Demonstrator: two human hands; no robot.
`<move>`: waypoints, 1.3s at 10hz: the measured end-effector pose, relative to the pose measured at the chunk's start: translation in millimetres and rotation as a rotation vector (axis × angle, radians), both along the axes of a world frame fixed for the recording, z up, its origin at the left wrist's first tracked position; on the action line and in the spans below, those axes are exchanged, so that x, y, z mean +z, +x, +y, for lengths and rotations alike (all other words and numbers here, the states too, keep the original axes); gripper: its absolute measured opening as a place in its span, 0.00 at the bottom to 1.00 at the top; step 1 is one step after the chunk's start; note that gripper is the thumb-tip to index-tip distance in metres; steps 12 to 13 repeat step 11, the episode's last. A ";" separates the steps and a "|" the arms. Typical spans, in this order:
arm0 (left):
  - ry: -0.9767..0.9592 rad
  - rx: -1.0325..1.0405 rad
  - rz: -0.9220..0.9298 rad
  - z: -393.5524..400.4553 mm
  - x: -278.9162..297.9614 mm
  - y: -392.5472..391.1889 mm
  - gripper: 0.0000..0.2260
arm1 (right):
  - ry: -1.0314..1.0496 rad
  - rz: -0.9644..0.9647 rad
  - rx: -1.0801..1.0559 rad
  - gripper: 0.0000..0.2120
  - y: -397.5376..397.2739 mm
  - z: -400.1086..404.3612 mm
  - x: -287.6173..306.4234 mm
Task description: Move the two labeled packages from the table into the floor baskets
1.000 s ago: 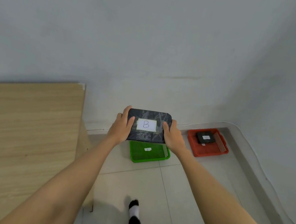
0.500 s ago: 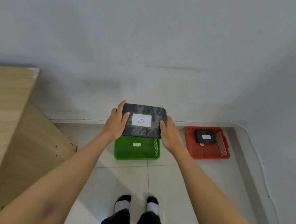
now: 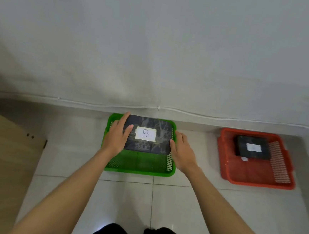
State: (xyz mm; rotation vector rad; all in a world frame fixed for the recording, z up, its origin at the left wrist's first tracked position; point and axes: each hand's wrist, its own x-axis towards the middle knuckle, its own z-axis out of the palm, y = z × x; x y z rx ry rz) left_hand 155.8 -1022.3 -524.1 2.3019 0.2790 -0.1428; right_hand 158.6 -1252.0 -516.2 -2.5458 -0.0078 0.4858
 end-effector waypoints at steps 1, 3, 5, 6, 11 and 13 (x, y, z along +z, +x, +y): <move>0.020 0.038 -0.013 -0.4 -57.5 10.0 0.25 | -0.063 -0.034 0.011 0.25 10.9 -1.7 -65.5; 0.014 0.104 0.008 2.2 -170.8 40.8 0.28 | -0.231 -0.149 0.066 0.25 28.8 -9.7 -189.7; -0.077 0.189 0.008 4.5 -221.1 69.2 0.31 | -0.266 -0.316 0.026 0.25 33.8 -8.1 -234.2; -0.158 0.313 0.035 -2.2 -229.2 76.1 0.34 | -0.266 -0.327 0.007 0.24 33.8 -8.4 -234.4; 0.019 0.422 0.110 -6.7 -197.9 76.6 0.28 | -0.267 -0.148 -0.027 0.26 40.6 -5.5 -200.6; 0.019 0.422 0.110 -6.7 -197.9 76.6 0.28 | -0.267 -0.148 -0.027 0.26 40.6 -5.5 -200.6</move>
